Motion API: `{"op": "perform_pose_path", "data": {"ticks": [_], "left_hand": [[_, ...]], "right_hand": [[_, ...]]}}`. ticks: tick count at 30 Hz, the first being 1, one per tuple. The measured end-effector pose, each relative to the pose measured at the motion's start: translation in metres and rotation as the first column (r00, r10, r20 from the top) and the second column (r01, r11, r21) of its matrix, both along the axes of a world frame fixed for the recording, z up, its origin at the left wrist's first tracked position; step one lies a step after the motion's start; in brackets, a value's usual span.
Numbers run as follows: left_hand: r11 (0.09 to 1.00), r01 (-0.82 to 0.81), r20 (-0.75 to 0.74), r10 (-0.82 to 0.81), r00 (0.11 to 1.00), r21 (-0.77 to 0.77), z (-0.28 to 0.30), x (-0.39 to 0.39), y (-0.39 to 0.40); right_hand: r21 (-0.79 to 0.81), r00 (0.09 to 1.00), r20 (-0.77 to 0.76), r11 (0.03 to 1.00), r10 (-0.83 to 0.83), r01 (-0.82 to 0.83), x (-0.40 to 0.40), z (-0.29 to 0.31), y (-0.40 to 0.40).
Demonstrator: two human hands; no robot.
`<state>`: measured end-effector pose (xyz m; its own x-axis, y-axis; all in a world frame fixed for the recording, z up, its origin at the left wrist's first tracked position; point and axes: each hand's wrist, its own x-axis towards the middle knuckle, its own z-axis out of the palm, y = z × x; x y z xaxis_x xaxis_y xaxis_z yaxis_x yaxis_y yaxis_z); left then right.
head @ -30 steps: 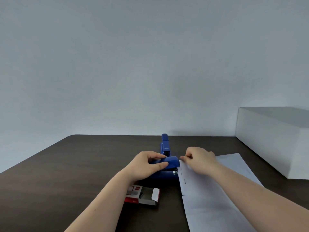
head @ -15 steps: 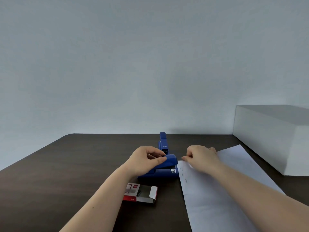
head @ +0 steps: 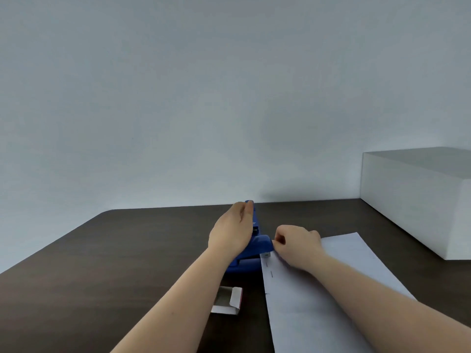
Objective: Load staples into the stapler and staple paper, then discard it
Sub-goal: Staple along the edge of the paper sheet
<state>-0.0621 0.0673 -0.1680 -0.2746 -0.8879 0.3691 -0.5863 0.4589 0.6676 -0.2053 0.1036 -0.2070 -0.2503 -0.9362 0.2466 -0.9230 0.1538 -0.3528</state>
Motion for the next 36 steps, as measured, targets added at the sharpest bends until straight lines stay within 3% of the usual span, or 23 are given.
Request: {"op": "perform_pose_path", "data": {"ticks": [7,11,17,20,28,36], "left_hand": [[0.998,-0.002,0.316,-0.018,0.949,0.063,-0.001,-0.046,-0.010],[0.992,-0.015,0.302,-0.023,0.953,0.122,-0.009,-0.050,-0.012],[0.990,-0.026,0.473,-0.044,0.880,0.141,-0.012,-0.054,-0.010],[0.982,-0.074,0.483,-0.018,0.875,0.172,-0.015,-0.057,-0.010],[0.973,-0.170,0.568,0.052,0.822,0.156,-0.006,-0.056,0.006],[0.979,-0.154,0.639,0.032,0.768,0.136,-0.008,-0.059,0.012]], "right_hand": [[-0.048,0.996,0.085,0.999,0.012,-0.008,-0.006,-0.010,-0.002],[-0.049,0.997,0.067,0.998,0.035,-0.031,-0.008,-0.011,-0.004],[-0.064,0.997,0.051,0.997,0.054,-0.051,-0.009,-0.011,-0.004],[-0.074,0.997,0.042,0.995,0.067,-0.064,-0.007,-0.010,-0.001],[-0.057,0.996,0.059,0.996,0.073,-0.069,-0.008,-0.011,-0.001],[-0.019,0.996,0.053,0.997,0.077,-0.076,-0.007,-0.011,-0.001]]}}
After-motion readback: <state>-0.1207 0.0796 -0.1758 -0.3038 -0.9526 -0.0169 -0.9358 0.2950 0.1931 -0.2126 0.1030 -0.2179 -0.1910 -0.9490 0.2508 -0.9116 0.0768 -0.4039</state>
